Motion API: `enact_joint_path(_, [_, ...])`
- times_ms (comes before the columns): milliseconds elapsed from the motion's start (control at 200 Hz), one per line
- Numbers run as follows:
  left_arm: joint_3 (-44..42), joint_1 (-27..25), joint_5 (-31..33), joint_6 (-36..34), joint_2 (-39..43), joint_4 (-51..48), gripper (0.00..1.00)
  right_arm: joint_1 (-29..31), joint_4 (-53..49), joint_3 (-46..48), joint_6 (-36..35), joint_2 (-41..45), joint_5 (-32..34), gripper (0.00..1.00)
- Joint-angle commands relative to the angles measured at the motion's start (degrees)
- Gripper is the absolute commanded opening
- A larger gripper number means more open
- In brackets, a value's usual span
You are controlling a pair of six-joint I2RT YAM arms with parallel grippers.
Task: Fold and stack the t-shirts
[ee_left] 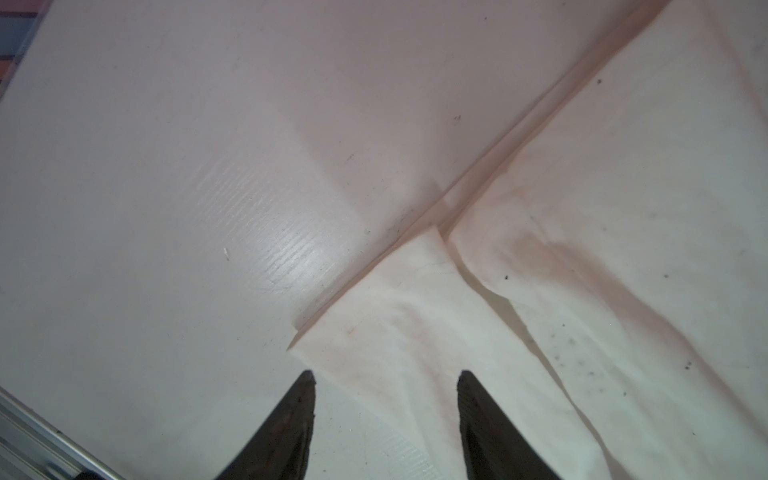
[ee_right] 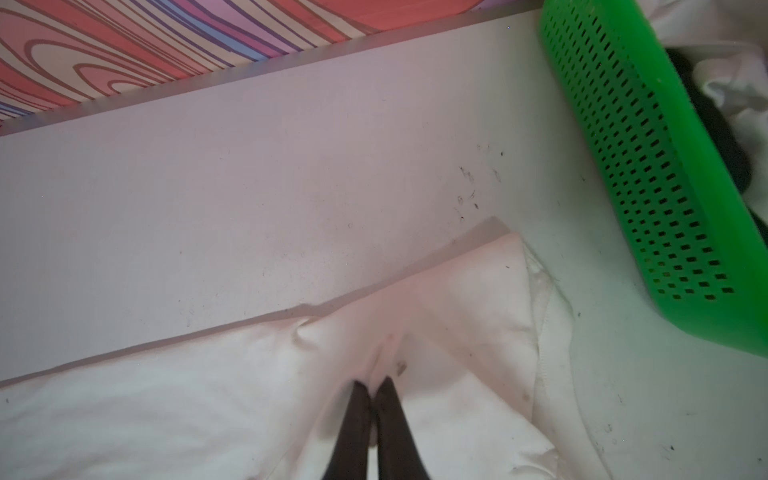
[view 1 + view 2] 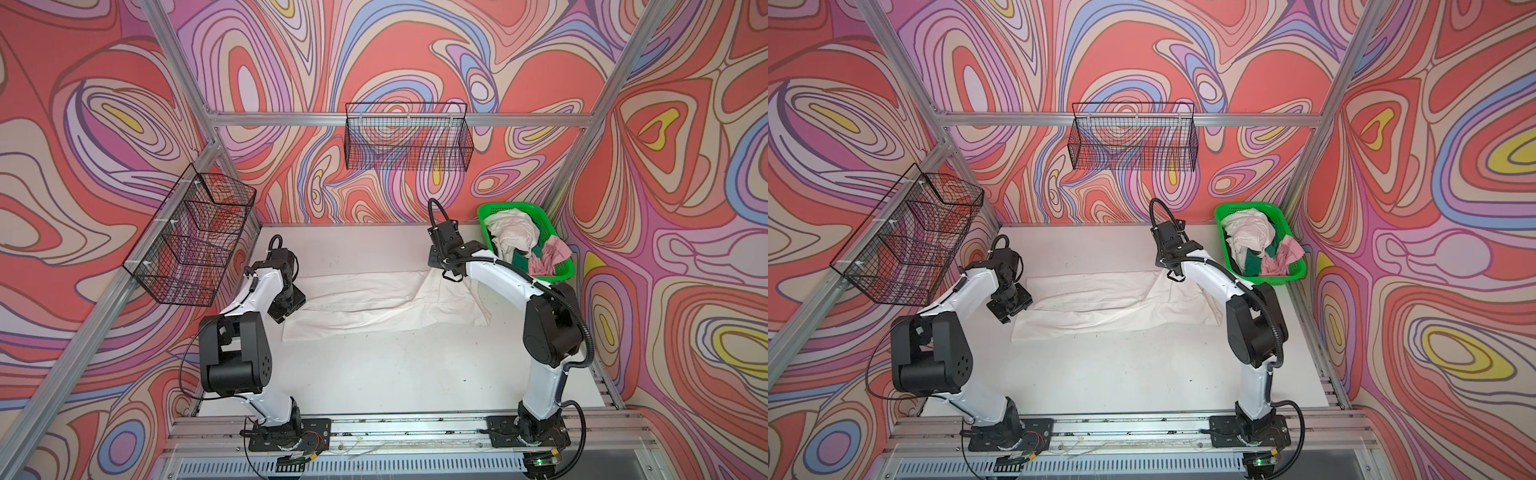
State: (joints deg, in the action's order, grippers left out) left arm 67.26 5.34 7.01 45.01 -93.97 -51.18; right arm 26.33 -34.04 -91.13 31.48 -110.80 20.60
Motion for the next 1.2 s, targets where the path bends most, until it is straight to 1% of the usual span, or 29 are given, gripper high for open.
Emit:
enact_joint_path(0, [-2.0, 0.5, 2.2, 0.2, 1.8, -1.2, 0.59, -0.4, -1.7, -2.7, -0.4, -2.4, 0.6, 0.00])
enact_joint_path(20, [-2.3, 0.5, 2.3, 0.2, 2.0, -1.0, 0.63, -0.4, -1.8, -2.8, -0.4, -2.7, 0.7, 0.00])
enact_joint_path(50, [-2.8, 0.5, 2.4, 0.3, 2.3, -0.9, 0.65, -0.4, -1.8, -2.7, -0.5, -2.9, 0.9, 0.00])
enact_joint_path(285, [-4.6, 2.0, 2.2, 0.3, 2.3, -0.3, 0.67, -1.4, -2.0, -3.3, -0.1, -6.5, 1.1, 0.00])
enact_joint_path(330, [-4.8, 2.2, 2.3, 0.3, 2.4, -0.3, 0.72, -1.6, -2.1, -3.5, 0.0, -7.3, 0.9, 0.00])
enact_joint_path(576, [-6.3, 2.5, 2.9, 0.2, 2.9, 0.6, 0.74, -2.9, -1.9, -4.3, 0.2, -11.5, 1.2, 0.00])
enact_joint_path(781, [-6.7, 2.9, 2.5, 0.4, 2.7, 0.9, 0.74, -3.0, -2.1, -4.6, -0.1, -13.1, 2.1, 0.00])
enact_joint_path(986, [-8.0, 3.0, 2.4, 0.0, 4.6, 1.4, 0.75, -3.2, -2.5, -6.0, -0.8, -13.3, 1.0, 0.00])
enact_joint_path(1142, [-9.2, 3.6, 1.5, -0.7, 6.1, 1.5, 0.75, -4.8, -3.1, -7.9, -0.7, -15.2, -1.8, 0.00])
enact_joint_path(1152, [-9.2, 3.6, 1.5, -0.8, 6.2, 1.5, 0.76, -4.8, -3.1, -8.1, -0.8, -15.4, -2.0, 0.00])
enact_joint_path(1172, [-9.4, 3.7, 1.5, -0.8, 6.6, 1.3, 0.81, -4.9, -3.1, -8.5, -1.1, -15.5, -2.5, 0.00])
enact_joint_path(1197, [-9.6, 3.9, 1.7, -0.9, 7.1, 1.3, 0.82, -4.9, -3.0, -8.8, -1.5, -15.7, -2.9, 0.00])
